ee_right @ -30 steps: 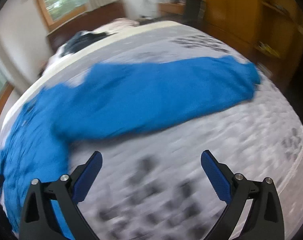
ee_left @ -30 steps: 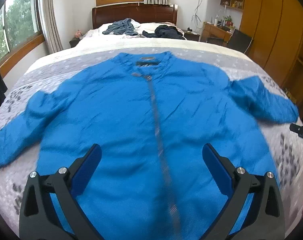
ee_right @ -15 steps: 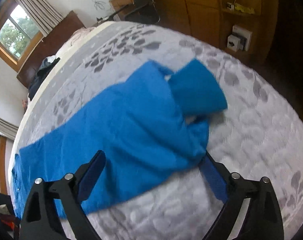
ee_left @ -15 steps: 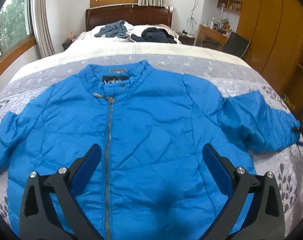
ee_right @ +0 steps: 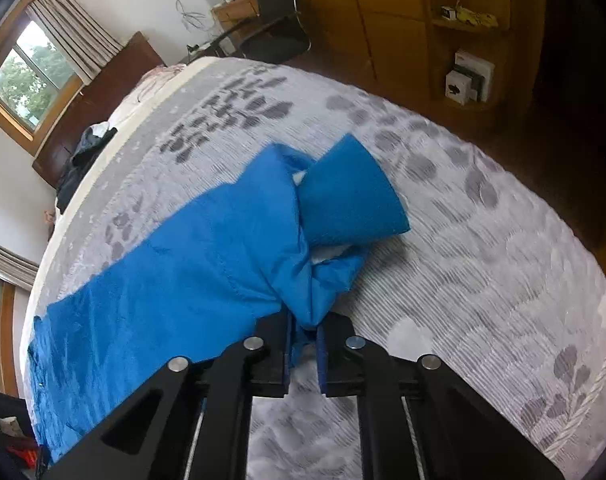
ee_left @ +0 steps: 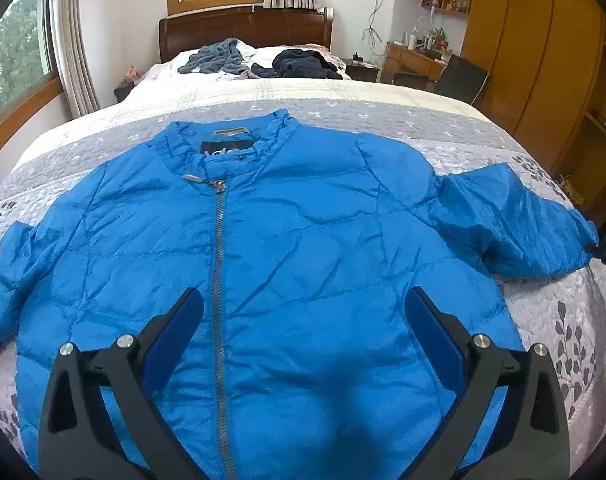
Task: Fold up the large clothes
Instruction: 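Grasp the blue jacket's sleeve cuff with the right tool, then fold the held sleeve across the jacket front with the right tool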
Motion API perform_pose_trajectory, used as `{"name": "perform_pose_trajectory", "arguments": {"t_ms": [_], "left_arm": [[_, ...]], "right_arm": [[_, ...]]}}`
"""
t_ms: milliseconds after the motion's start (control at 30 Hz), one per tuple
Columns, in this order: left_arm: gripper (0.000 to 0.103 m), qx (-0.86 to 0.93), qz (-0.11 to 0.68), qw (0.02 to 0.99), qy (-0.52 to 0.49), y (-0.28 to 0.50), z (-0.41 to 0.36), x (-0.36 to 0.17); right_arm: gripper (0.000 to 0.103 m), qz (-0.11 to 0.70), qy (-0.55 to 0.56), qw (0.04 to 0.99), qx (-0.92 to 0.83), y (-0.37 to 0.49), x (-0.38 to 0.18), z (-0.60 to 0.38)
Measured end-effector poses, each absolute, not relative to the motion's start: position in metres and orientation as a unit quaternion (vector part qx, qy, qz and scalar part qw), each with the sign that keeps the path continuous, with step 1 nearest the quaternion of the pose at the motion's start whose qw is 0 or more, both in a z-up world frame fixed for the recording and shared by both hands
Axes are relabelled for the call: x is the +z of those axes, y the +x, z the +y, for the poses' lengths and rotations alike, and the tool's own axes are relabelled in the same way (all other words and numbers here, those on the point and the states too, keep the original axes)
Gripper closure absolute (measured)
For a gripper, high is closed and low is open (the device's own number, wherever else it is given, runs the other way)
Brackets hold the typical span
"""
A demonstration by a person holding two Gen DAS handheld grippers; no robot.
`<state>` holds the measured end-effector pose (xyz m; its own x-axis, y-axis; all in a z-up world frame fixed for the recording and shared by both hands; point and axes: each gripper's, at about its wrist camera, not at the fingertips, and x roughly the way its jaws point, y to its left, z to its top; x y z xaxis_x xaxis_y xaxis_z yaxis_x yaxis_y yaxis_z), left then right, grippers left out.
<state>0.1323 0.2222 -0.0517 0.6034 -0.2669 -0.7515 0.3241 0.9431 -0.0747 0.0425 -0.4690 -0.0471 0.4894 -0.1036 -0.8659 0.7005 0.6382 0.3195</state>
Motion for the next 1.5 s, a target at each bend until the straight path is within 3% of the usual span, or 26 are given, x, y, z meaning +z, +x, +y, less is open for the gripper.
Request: {"name": "perform_pose_trajectory", "arguments": {"t_ms": [367, 800, 1200, 1500], "left_arm": [[0.003, -0.131, 0.418, 0.899, 0.014, 0.140, 0.270, -0.053], [0.003, -0.104, 0.412, 0.905, -0.015, 0.140, 0.328, -0.049], [0.003, -0.075, 0.410, 0.908, -0.041, 0.145, 0.378, -0.046], [0.003, -0.065, 0.414, 0.907, -0.049, 0.152, 0.391, -0.048]], "right_arm": [[0.099, 0.383, 0.285, 0.843, -0.247, 0.051, 0.018, -0.415], [0.100, 0.350, 0.160, 0.922, -0.041, 0.135, 0.099, -0.202], [0.100, 0.385, 0.061, 0.916, 0.093, 0.182, 0.078, -0.021], [0.100, 0.456, 0.026, 0.878, 0.146, 0.203, 0.010, 0.047]]}}
